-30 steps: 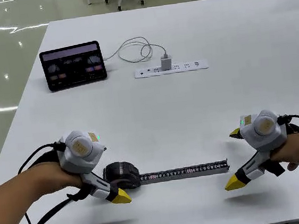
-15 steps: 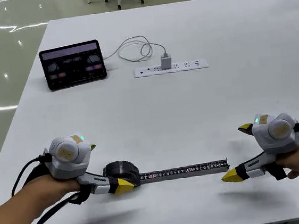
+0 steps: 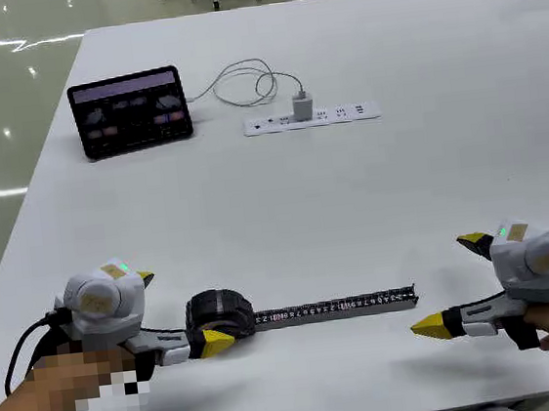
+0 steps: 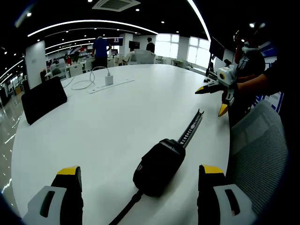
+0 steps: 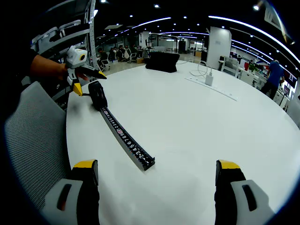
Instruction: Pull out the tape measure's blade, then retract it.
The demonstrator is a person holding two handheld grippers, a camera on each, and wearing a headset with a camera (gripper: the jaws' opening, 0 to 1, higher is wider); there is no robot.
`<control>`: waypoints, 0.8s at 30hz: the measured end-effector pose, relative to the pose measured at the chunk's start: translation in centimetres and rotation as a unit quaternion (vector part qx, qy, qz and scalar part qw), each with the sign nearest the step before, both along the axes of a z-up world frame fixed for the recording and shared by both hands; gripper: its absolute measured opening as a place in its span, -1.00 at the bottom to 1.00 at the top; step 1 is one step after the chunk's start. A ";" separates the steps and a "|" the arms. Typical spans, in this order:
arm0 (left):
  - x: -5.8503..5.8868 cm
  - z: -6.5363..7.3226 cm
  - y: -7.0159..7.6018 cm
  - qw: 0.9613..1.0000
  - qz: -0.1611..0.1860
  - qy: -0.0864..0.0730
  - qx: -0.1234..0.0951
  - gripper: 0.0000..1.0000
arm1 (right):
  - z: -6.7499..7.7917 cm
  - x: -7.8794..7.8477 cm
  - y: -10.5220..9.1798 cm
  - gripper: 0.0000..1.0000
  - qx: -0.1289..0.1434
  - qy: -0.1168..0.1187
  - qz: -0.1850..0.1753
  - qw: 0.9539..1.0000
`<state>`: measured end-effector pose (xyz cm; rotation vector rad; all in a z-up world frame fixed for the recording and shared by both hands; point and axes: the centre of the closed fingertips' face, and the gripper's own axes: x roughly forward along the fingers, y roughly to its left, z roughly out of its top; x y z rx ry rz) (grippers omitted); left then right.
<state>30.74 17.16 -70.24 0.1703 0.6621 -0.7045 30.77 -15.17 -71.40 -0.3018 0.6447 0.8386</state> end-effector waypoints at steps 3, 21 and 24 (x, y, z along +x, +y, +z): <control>-0.5 0.1 0.3 1.000 0.016 -0.005 -0.012 1.00 | -0.1 -0.4 -0.4 1.00 0.000 -0.003 -0.005 1.000; -3.2 0.9 2.3 0.997 0.069 -0.025 -0.037 1.00 | 1.4 -4.2 -3.2 1.00 0.013 -0.014 -0.056 0.998; -3.8 0.8 2.5 0.997 0.067 -0.024 -0.034 1.00 | 1.4 -4.6 -3.9 1.00 0.008 -0.013 -0.061 0.998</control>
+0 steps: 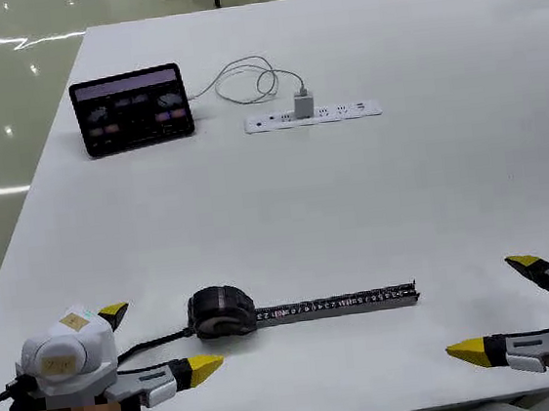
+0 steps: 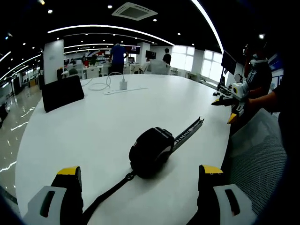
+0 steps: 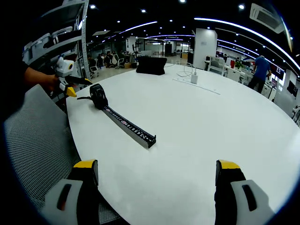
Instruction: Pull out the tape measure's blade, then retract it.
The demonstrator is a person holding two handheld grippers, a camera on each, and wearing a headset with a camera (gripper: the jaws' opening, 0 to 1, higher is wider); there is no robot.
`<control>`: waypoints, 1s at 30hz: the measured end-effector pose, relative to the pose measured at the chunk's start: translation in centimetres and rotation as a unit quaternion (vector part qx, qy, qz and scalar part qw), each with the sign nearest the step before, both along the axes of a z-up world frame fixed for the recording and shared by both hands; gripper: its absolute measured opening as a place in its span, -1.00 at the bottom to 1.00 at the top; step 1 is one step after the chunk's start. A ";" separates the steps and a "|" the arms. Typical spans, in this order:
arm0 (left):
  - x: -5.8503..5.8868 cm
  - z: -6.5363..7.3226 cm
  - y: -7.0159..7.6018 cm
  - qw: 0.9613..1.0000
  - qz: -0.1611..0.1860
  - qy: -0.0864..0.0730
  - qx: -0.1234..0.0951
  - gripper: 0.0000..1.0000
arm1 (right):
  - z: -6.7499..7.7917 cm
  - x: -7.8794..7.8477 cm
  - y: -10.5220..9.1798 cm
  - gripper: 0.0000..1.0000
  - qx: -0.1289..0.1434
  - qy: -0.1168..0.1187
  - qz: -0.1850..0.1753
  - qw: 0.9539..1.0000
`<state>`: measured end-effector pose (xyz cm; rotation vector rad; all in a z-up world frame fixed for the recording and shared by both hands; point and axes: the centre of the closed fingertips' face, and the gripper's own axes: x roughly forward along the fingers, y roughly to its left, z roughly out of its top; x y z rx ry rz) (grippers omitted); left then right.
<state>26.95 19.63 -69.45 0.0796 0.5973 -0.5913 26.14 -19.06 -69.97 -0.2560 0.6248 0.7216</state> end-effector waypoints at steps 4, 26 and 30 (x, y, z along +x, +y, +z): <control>-0.6 0.0 0.0 1.000 -0.001 0.002 0.003 1.00 | -0.1 -0.5 -0.5 1.00 -0.002 -0.002 -0.004 1.000; -1.1 0.8 -0.1 1.000 0.007 -0.001 -0.001 1.00 | 0.3 -2.0 -1.0 1.00 -0.009 0.009 -0.004 1.000; -0.6 0.6 0.0 1.000 0.005 -0.002 0.002 1.00 | 0.7 -2.0 -1.4 1.00 -0.009 0.007 -0.010 1.000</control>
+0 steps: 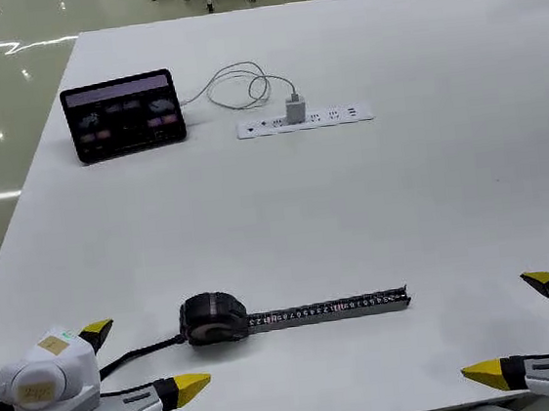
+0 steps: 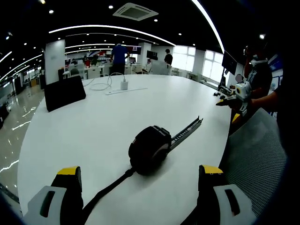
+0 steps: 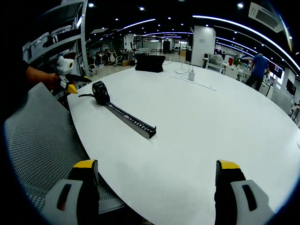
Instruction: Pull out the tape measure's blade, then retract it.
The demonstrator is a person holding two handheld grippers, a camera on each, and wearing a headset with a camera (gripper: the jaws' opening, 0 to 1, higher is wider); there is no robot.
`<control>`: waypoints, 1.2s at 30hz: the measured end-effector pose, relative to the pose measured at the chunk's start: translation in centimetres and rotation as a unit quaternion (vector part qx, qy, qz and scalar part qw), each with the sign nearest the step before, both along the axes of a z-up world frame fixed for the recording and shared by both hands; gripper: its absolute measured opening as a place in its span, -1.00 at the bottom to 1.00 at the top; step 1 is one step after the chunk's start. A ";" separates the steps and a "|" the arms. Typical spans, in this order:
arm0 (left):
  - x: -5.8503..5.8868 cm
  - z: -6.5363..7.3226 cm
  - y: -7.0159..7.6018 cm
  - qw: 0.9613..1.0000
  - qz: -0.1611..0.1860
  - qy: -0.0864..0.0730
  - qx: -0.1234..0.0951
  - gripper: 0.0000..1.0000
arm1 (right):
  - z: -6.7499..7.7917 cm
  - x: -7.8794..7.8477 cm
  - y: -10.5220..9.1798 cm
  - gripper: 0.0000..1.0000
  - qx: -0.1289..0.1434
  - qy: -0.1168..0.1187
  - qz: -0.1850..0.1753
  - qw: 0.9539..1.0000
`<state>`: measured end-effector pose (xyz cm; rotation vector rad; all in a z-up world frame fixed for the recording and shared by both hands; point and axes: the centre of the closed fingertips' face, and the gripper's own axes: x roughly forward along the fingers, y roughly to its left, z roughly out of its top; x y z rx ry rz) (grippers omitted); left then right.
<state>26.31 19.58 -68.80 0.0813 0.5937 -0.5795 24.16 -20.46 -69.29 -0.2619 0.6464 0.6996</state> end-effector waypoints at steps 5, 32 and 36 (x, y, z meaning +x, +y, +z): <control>0.1 0.3 0.0 1.000 -0.007 -0.001 0.004 1.00 | 0.5 0.1 -0.1 1.00 0.003 -0.004 -0.012 1.000; -0.3 0.0 1.3 1.000 0.004 0.010 0.012 1.00 | 0.8 -0.9 0.6 1.00 0.004 0.002 -0.007 1.000; 0.1 0.7 0.8 1.000 0.007 0.000 0.011 1.00 | 0.6 -0.9 0.4 1.00 -0.009 0.006 0.005 1.000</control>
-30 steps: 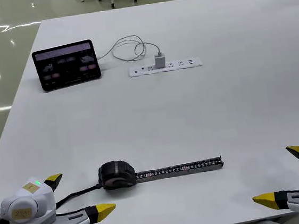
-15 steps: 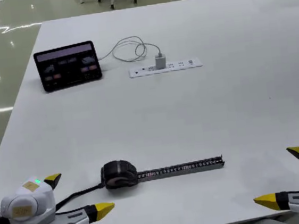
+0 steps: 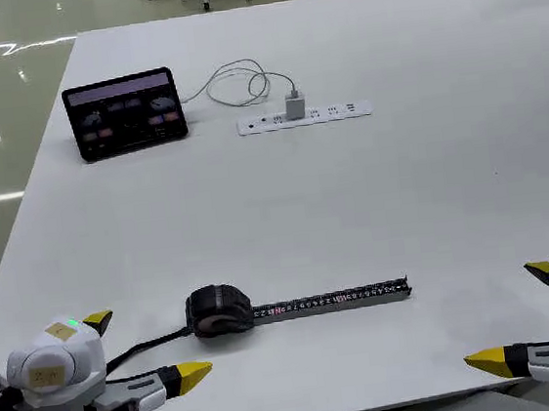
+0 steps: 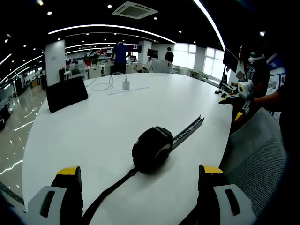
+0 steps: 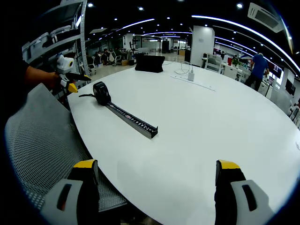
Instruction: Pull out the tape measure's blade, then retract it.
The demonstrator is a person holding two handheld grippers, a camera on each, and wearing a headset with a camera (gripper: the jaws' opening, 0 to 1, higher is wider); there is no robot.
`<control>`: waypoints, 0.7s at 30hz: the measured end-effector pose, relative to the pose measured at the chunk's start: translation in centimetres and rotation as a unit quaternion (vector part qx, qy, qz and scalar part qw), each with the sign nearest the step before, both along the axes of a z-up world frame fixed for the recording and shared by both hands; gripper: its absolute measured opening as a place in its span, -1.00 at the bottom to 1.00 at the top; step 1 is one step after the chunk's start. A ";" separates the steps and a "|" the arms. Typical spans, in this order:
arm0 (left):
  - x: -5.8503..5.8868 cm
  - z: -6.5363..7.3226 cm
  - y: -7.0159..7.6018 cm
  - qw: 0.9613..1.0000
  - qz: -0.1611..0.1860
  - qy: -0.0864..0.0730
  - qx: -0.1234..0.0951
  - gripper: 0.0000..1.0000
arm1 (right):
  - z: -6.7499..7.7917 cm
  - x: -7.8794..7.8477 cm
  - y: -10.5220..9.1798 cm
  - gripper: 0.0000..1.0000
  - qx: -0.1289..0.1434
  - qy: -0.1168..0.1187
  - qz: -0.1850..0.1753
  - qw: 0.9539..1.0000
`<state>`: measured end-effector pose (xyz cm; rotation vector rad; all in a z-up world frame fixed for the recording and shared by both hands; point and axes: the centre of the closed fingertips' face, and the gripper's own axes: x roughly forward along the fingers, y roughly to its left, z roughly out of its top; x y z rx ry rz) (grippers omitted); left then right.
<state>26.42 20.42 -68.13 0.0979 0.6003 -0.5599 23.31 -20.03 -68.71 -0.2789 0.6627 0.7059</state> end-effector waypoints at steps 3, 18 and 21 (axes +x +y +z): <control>0.3 -0.2 -0.3 1.000 0.011 0.015 -0.009 1.00 | 0.1 0.3 0.0 1.00 -0.007 0.001 0.011 1.000; 3.7 0.1 -4.2 0.999 0.037 0.032 0.020 1.00 | -0.8 2.5 2.7 1.00 -0.044 0.024 0.109 0.993; 4.4 0.1 -5.7 0.998 0.043 0.033 0.017 1.00 | -1.2 2.9 3.3 0.98 -0.050 0.032 0.127 0.990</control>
